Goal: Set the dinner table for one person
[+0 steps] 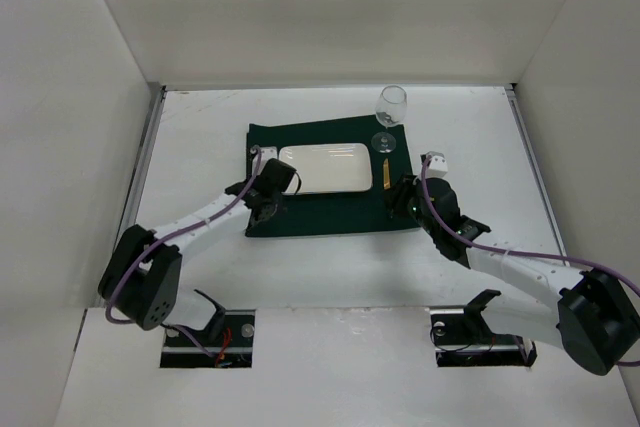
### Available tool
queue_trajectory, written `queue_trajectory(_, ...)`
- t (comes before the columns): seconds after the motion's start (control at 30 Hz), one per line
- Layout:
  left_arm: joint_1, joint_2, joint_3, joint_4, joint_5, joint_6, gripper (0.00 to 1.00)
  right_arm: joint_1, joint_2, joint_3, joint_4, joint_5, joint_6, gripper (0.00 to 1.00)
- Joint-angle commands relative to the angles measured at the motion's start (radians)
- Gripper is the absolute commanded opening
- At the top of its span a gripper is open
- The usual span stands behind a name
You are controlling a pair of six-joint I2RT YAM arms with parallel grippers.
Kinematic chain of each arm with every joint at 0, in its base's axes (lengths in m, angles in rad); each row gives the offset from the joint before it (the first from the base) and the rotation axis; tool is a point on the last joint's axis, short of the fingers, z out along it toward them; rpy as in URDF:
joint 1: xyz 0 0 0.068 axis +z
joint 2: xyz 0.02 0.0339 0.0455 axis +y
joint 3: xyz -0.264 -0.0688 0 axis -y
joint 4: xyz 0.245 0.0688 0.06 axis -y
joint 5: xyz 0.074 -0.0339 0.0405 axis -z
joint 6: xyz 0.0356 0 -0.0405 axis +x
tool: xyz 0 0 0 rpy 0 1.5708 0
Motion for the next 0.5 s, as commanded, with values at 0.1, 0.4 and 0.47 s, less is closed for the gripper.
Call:
queue_trajectory(0.1, -0.011, 0.069, 0.025, 0.054, 0.045, 0.094, 0.08, -0.005, -0.020, 0.004, 0.051, 0.031, 0.003, 0.40)
queue_trajectory(0.4, 0.002, 0.092, -0.022, 0.053, 0.019, 0.077, 0.08, -0.005, -0.014, 0.006, 0.053, 0.031, 0.002, 0.40)
queue_trajectory(0.47, 0.007, 0.104, -0.025, 0.053, 0.011, 0.073, 0.08, -0.005, -0.014, 0.006, 0.053, 0.031, 0.002, 0.40)
